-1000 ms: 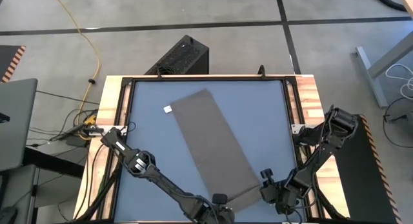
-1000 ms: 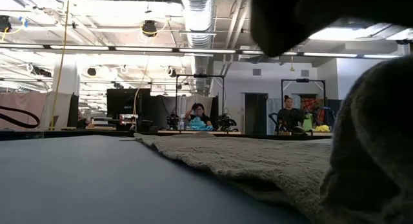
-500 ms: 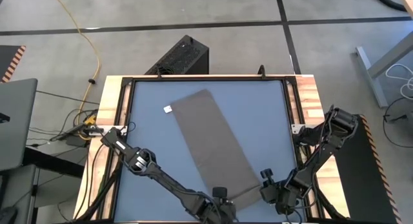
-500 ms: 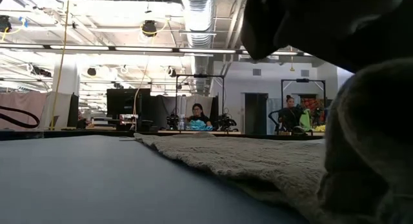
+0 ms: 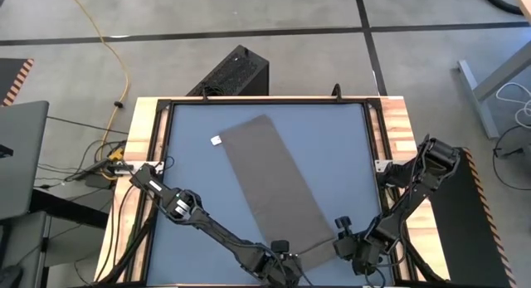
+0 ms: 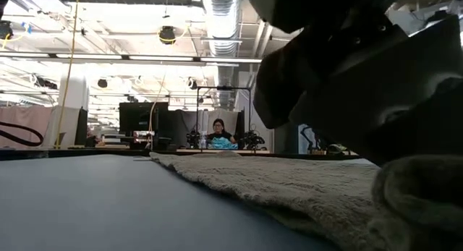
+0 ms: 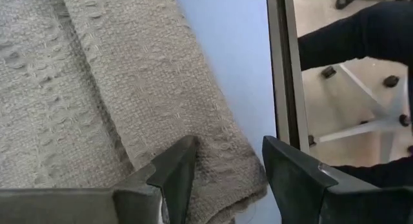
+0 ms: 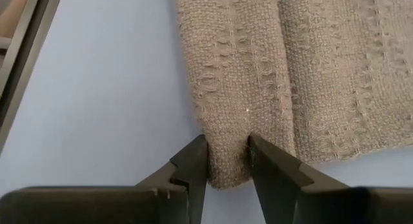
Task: Roll towel into tight, uniform cylinder
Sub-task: Roll the gray towel
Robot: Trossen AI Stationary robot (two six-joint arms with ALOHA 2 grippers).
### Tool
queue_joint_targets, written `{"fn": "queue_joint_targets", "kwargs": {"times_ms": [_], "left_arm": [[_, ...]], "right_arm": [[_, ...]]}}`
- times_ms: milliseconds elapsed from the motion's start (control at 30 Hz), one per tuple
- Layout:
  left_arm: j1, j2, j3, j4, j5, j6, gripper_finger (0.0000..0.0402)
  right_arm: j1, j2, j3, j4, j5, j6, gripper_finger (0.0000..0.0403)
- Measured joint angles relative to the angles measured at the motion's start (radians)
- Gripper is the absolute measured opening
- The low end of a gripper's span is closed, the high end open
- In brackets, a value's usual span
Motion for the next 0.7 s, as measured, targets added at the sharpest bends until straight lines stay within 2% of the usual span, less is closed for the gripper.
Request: {"fn": "queue_joint_targets", "kwargs": {"times_ms": [200,333,467,600,700], "left_arm": [[0.011,0.032,0.004,-0.02,0.019,-0.061,0.0176],[0.012,0.045,0.005,-0.028,0.015,-0.06,0.0157],[0.011,0.05,0.005,-0.035,0.012,-0.067,0.0106],[0.013,0.05,0.005,-0.04,0.008,-0.094,0.002],[0.015,0.055,0.004,0.035,0.056,-0.095,0.0009]], "right_arm": [[-0.012,-0.043,-0.001,-0.03,-0.007,0.002,0.0123],[-0.017,-0.073,-0.002,-0.044,-0.007,0.002,0.0106],[-0.017,-0.081,-0.004,-0.049,-0.007,0.002,0.0083],[-0.016,-0.082,-0.003,-0.049,-0.008,0.005,0.0054],[-0.017,-0.084,-0.002,-0.047,-0.033,0.007,0.0035]]}}
